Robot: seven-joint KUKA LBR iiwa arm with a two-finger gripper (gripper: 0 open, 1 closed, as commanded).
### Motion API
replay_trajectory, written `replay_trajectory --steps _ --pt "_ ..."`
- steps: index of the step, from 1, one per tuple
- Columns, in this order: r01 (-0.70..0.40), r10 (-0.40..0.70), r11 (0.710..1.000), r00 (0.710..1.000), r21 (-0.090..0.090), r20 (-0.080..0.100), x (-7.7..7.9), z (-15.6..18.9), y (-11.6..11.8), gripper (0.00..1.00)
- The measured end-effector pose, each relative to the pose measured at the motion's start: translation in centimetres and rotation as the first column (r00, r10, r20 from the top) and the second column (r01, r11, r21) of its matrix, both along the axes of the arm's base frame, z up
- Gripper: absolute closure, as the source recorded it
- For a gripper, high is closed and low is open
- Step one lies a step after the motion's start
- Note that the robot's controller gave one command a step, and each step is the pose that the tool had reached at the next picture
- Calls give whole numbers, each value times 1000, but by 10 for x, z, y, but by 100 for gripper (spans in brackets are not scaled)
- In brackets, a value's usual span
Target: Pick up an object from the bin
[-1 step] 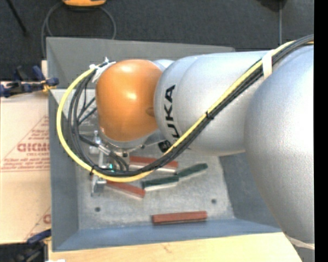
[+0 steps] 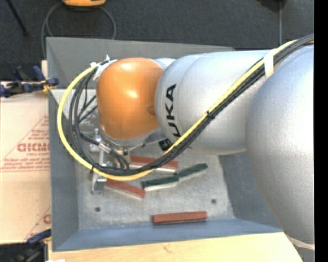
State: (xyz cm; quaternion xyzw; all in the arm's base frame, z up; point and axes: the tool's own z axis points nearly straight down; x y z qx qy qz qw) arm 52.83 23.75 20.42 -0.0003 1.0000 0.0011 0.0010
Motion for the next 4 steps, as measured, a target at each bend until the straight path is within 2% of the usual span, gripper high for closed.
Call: replay_trajectory --steps 1,2,3,4 --pt "-34 34 999 999 1 9 16 -48 -22 0" --pt "131 -131 991 991 7 8 32 -124 -40 100" --pt "132 -132 991 991 7 8 32 -124 -40 100" --pt "80 -80 997 997 -1 2 26 1 -57 100"
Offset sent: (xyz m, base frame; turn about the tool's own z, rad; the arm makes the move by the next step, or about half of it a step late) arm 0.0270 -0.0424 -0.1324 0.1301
